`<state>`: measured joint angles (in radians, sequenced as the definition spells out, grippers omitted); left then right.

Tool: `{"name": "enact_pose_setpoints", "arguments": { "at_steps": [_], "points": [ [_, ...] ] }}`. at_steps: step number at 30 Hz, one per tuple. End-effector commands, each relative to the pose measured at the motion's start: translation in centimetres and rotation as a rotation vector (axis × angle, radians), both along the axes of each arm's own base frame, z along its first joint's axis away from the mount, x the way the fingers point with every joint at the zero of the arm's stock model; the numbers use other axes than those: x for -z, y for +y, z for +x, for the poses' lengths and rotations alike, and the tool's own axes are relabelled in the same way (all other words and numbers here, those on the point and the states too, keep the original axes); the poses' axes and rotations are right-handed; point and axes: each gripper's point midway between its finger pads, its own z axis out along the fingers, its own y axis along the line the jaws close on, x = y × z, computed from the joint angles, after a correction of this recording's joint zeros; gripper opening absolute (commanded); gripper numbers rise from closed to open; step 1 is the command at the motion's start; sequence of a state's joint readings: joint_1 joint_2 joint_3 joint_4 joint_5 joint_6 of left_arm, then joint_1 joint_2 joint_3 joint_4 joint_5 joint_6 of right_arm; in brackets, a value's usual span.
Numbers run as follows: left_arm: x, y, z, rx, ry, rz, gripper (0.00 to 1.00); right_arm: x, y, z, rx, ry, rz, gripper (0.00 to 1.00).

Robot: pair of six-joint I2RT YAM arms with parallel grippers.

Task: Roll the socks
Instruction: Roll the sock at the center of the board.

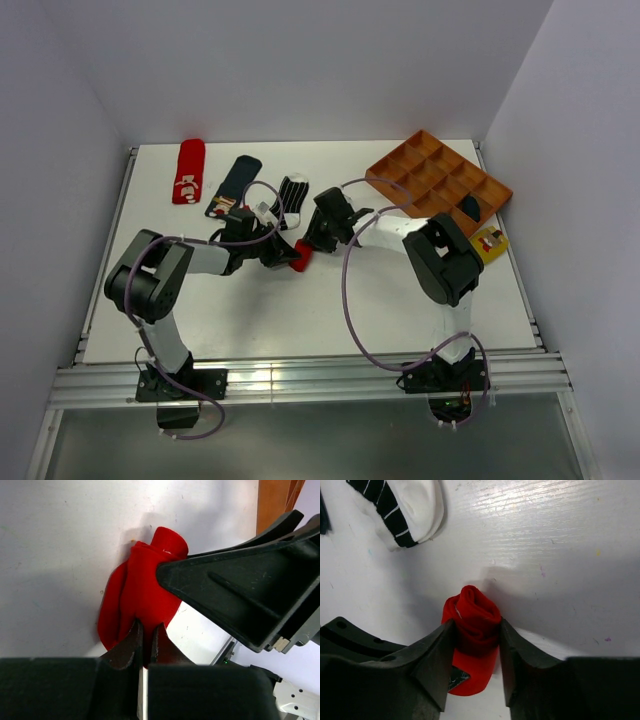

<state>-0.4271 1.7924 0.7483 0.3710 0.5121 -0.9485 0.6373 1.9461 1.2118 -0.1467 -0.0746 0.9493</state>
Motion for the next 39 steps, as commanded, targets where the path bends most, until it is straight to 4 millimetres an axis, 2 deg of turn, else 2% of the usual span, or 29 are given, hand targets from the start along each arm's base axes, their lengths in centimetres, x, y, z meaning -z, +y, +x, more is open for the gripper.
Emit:
{"name": "enact_pose_setpoints", "arguments": {
  "at_steps": [1, 3, 6, 7, 9, 10, 13, 14, 16, 19, 20, 21, 22, 24, 25, 28, 30, 34, 39],
  "points": [
    [3.6, 0.6, -2.4, 0.022, 0.115, 0.06, 0.01, 1.6, 0.4, -1.0, -0.027, 0.037, -0.046, 0.44],
    [3.9, 0.7, -2.5, 0.022, 0.119, 0.064, 0.01, 1.8, 0.4, -1.0, -0.032, 0.042, -0.056, 0.35],
    [4.0, 0.9, -2.5, 0.019, 0.113, 0.08, 0.01, 2.0, 0.1, -1.1, -0.038, 0.052, -0.08, 0.15],
    [4.1, 1.2, -2.4, 0.007, 0.107, 0.095, 0.02, 2.2, -0.1, -1.3, -0.04, 0.058, -0.091, 0.06],
    [3.3, 1.6, -2.1, -0.009, 0.071, 0.123, 0.11, 2.3, -0.3, -1.3, -0.04, 0.061, -0.104, 0.0],
    [3.4, 2.2, -1.7, -0.035, 0.051, 0.16, 0.23, 2.4, -0.6, -1.5, -0.042, 0.07, -0.117, 0.0],
    [2.2, 3.6, -1.2, -0.07, -0.018, 0.246, 0.39, 2.4, -0.7, -1.6, -0.05, 0.077, -0.133, 0.0],
    [2.0, 4.2, -0.7, -0.1, -0.06, 0.302, 0.42, 2.3, -0.6, -1.5, -0.053, 0.077, -0.131, 0.0],
    [0.5, 4.6, -0.5, -0.126, -0.128, 0.341, 0.46, 2.4, -0.6, -1.6, -0.061, 0.084, -0.139, 0.0],
    [-1.6, 5.1, -0.1, -0.169, -0.273, 0.455, 0.48, 2.3, -0.5, -1.6, -0.067, 0.087, -0.15, 0.0],
    [-2.1, 4.1, -0.8, -0.137, -0.327, 0.488, 0.48, 2.2, -0.5, -1.5, -0.068, 0.086, -0.15, 0.0],
    [-3.2, 4.9, -0.1, -0.197, -0.387, 0.546, 0.49, 2.2, -0.5, -1.5, -0.07, 0.087, -0.152, 0.0],
    [-3.7, 3.9, -0.8, -0.176, -0.431, 0.567, 0.48, 2.2, -0.6, -1.6, -0.071, 0.088, -0.154, 0.0],
    [-5.0, 4.3, -0.5, -0.216, -0.523, 0.656, 0.48, 2.2, -0.5, -1.6, -0.075, 0.091, -0.156, 0.0],
    [-5.8, 3.1, -0.9, -0.184, -0.582, 0.67, 0.49, 2.1, -0.4, -1.6, -0.078, 0.09, -0.153, 0.0],
    [-6.3, 1.4, -1.3, -0.139, -0.659, 0.708, 0.5, 2.1, -0.2, -1.5, -0.081, 0.091, -0.153, 0.0],
    [-5.4, 1.1, -1.3, -0.103, -0.679, 0.774, 0.5, 2.0, -0.2, -1.6, -0.085, 0.092, -0.154, 0.0],
    [-5.3, 0.1, -1.4, -0.085, -0.751, 0.882, 0.5, 2.0, -0.1, -1.6, -0.092, 0.093, -0.152, 0.0],
    [-5.4, -1.1, -1.5, -0.076, -0.801, 0.921, 0.51, 2.2, 0.2, -1.8, -0.097, 0.104, -0.137, 0.0]
  ]
}}
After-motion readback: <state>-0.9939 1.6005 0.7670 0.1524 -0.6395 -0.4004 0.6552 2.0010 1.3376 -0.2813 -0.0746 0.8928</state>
